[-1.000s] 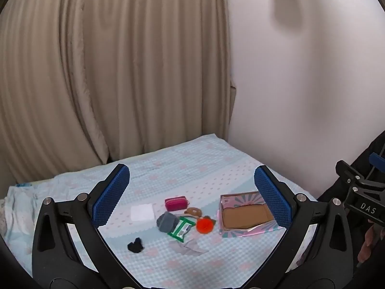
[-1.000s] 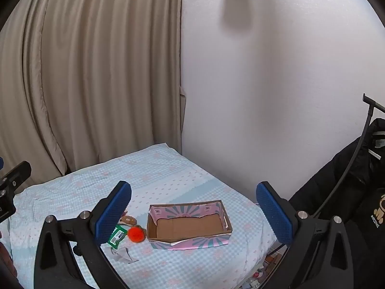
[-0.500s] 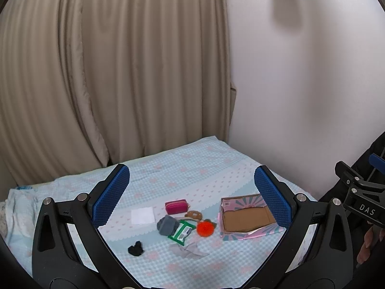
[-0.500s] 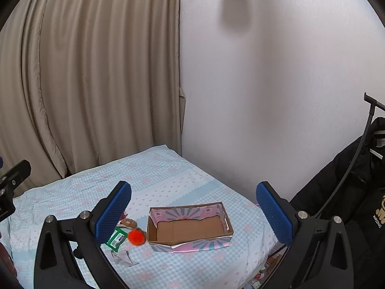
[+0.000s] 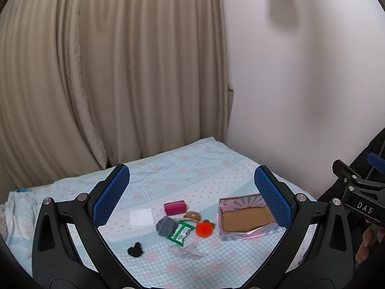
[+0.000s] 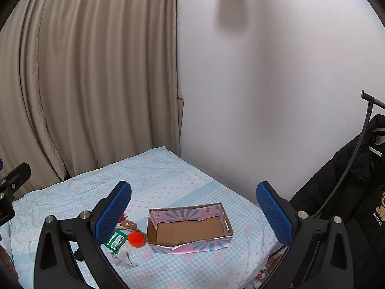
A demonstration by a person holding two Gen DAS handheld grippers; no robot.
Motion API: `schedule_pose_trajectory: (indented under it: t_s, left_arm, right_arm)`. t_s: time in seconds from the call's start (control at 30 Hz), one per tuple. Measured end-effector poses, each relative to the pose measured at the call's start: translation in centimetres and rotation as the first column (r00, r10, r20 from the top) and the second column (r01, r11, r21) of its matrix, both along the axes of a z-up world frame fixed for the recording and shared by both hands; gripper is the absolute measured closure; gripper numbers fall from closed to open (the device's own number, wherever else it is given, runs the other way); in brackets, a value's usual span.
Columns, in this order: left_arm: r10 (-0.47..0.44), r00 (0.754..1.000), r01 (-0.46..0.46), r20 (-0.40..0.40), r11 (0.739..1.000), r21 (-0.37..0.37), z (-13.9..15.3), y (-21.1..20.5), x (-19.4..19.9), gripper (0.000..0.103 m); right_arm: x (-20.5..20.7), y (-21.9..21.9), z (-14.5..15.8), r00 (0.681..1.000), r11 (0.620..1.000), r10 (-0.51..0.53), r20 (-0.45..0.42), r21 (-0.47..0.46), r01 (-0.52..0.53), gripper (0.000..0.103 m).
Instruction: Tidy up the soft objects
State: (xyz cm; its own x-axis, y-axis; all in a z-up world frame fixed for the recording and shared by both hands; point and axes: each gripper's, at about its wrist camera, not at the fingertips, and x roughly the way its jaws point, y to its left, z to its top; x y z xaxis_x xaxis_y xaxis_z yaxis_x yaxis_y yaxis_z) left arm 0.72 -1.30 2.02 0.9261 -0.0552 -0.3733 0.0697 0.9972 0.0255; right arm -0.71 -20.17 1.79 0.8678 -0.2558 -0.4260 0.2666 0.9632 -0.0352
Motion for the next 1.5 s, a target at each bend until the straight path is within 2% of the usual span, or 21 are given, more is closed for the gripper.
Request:
schedule_pose_trajectory:
  t_s: [0.73,1.5]
  left_arm:
    - [-0.013,1.0,0.013,0.008,1.0,-0.001,-0.7,-1.5,-1.5,0.0]
    - [-0.019,1.0,0.019,0.015,1.0,0.003,-0.7,-1.3,-1.8,0.0]
  right_arm:
    - [-0.3,-1.0,-0.4,1.0,1.0,0.001,0.008,0.003,-0.001,0.0]
    - [-0.4,-0.7,-1.1,1.0,1.0,0.002,0.023,0.007,-0.002,0.0]
